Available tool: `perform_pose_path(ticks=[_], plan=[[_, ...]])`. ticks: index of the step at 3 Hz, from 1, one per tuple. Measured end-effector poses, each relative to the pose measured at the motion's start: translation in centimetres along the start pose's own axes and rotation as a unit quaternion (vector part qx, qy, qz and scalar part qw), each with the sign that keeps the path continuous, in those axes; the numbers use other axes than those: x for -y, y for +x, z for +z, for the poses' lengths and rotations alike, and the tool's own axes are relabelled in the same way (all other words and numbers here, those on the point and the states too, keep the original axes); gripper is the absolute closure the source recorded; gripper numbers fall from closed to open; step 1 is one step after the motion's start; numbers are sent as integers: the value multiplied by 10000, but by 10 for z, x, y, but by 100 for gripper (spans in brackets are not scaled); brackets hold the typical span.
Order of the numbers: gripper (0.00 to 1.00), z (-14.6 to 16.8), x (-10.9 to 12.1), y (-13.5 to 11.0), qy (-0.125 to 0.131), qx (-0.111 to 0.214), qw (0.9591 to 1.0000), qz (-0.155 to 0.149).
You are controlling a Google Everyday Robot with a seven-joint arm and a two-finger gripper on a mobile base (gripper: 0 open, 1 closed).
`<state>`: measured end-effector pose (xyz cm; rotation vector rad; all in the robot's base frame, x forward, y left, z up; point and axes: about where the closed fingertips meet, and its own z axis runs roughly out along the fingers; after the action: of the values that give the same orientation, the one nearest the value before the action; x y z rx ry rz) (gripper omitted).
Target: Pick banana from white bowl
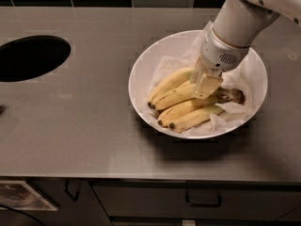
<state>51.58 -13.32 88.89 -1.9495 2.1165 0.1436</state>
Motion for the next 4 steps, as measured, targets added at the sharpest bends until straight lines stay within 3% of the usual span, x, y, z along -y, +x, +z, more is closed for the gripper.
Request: perform_pose_path(ticks=[1, 2, 4], plan=[[100, -9, -2, 0, 164, 364, 9991, -104], [100, -32, -9, -6, 531, 1051, 9921, -429], [100, -83, -29, -22, 1270, 1793, 9688, -1147]])
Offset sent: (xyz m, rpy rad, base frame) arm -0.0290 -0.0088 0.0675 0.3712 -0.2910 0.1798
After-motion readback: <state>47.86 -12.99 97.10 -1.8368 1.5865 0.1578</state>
